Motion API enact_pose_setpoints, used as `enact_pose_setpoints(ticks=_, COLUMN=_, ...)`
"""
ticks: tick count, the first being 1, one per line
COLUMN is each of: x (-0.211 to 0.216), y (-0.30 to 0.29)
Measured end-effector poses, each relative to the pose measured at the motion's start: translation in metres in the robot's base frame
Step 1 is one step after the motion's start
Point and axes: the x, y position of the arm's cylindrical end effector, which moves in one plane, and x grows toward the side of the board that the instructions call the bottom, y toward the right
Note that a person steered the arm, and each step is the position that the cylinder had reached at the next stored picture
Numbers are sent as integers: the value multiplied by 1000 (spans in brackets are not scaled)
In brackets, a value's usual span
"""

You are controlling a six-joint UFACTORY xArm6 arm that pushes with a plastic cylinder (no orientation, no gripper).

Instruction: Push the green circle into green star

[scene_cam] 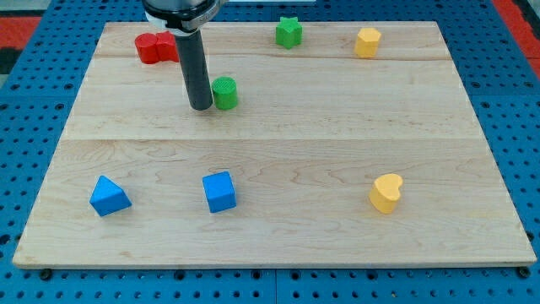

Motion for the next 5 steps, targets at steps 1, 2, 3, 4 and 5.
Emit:
enact_pose_setpoints(ticks=1, x=0, y=0)
enact_pose_setpoints(ticks=2, x=-2, y=-2)
enact_pose_setpoints(ticks=3, x=-20, y=17)
enact_pose_setpoints(ticks=4, x=-31, y=54)
enact_pose_setpoints(ticks=5, x=-56, y=99)
